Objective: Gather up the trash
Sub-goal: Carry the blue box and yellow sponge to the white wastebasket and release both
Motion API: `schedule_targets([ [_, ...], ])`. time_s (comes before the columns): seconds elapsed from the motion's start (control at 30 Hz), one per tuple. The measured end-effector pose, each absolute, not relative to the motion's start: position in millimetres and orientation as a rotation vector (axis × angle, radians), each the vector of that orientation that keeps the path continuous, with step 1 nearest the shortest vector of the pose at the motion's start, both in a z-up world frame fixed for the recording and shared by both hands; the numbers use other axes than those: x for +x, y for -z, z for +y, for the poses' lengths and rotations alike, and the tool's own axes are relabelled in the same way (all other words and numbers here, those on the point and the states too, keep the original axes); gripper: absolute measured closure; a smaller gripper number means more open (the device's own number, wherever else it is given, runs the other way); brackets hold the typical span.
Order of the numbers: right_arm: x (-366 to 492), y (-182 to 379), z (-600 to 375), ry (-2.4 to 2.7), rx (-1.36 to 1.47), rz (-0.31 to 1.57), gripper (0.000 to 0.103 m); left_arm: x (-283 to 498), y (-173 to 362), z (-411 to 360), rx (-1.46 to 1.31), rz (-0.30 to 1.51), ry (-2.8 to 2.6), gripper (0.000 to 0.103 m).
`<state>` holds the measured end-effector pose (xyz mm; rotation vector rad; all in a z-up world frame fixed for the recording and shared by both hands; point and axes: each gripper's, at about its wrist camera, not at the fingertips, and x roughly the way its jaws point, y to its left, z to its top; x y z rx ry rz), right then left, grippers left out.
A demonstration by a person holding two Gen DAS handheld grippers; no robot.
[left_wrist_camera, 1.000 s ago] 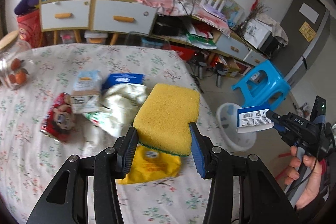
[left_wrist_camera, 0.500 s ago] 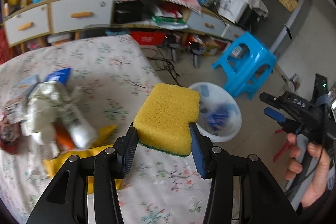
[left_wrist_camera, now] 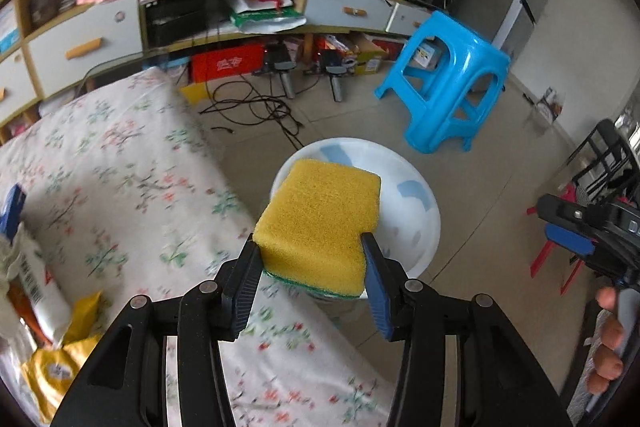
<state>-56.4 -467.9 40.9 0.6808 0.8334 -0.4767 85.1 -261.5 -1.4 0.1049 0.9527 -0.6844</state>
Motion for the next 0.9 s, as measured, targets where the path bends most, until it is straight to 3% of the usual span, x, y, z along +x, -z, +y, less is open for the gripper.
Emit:
schedule_targets([
  [0.13, -67, -39, -480, 0.498, 0.710, 0.832, 0.034, 87, 3, -279, 0.117, 0.928, 0.704, 0.052],
  [0.23, -70, -39, -484, 0.503, 0.721, 0.834, 0.034, 89, 2, -287, 0.107, 0.910, 0.747, 0.046],
  [0.37, -71, -41, -484, 0.502, 0.719, 0.831, 0.032, 92, -2, -286, 0.122, 0.898, 0.678, 0.018],
  [0.7, -66, -49, -472, 0.497, 0.665, 0.819, 0.025, 84, -13, -248, 0.207, 0.866, 0.526, 0.010],
  [0.9, -59, -54, -454, 0.488, 0.608, 0.826, 0.023, 72, -26, -213, 0.230, 0.830, 0.504, 0.000],
])
